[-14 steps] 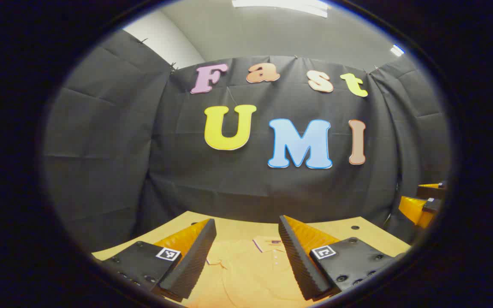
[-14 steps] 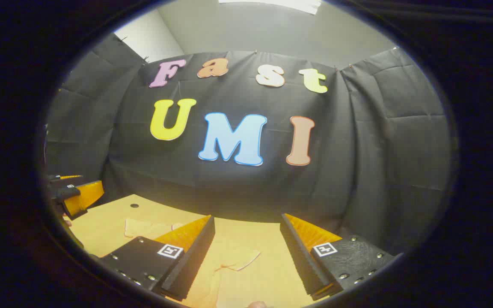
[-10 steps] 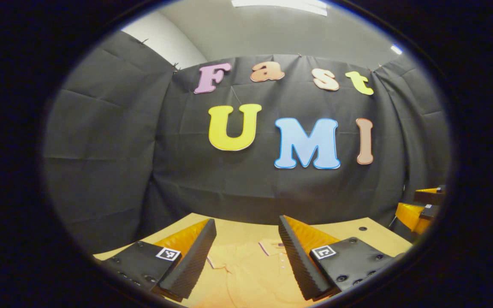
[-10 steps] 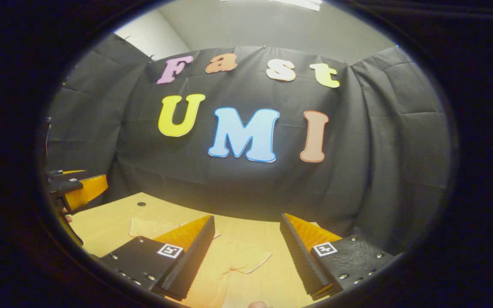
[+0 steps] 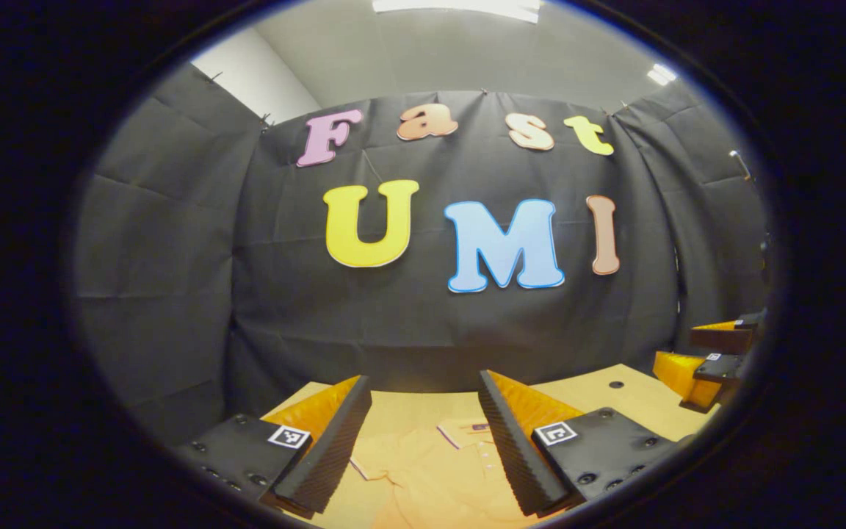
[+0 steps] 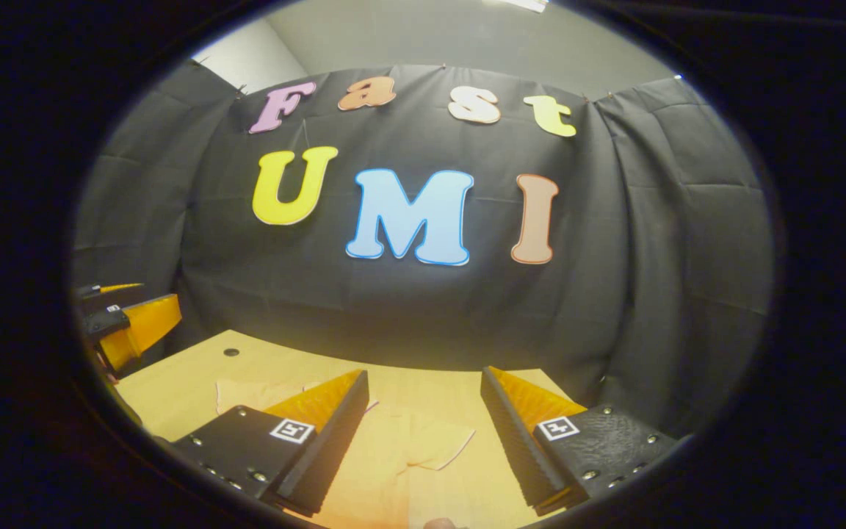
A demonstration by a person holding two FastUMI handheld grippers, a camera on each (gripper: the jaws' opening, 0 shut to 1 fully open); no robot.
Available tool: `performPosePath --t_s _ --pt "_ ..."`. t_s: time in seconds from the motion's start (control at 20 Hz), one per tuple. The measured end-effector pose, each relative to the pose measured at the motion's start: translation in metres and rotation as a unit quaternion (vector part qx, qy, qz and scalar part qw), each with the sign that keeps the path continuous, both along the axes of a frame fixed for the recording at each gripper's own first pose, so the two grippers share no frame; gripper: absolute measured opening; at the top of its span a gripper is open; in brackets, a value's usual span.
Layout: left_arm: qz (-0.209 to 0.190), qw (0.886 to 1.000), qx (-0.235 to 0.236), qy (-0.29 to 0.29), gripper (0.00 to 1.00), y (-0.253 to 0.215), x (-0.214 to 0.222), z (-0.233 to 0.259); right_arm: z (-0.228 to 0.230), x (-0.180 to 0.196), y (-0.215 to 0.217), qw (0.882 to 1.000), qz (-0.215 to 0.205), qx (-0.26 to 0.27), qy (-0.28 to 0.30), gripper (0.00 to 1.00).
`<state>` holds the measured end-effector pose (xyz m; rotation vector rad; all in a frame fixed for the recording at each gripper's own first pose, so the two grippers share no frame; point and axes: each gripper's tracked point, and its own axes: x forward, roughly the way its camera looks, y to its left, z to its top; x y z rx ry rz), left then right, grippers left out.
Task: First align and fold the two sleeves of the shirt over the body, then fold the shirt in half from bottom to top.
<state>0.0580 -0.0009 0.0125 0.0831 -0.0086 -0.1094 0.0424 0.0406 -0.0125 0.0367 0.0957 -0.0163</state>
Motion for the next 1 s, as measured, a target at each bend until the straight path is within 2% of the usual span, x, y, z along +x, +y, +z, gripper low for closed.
performPosePath --t_s 0.2,0.55,0.8,1.0 --pt "-0.003 1.0 -0.011 0.001 0.94 0.004 0.002 -0.003 -0.004 0.003 0.003 1.0 -0.001 -0.003 0.008 0.95" --pt "0.016 1.0 -0.015 0.013 0.94 0.018 0.007 -0.015 -0.015 0.026 -0.008 1.0 -0.01 0.015 0.025 0.95" --pt "0.036 0.999 -0.009 0.012 0.95 0.023 0.013 -0.015 -0.041 0.059 -0.037 0.998 -0.035 0.007 0.049 0.95" --pt "0.056 0.998 -0.012 0.023 0.95 0.027 0.019 -0.024 -0.074 0.094 -0.054 0.996 -0.038 0.003 0.079 0.95"
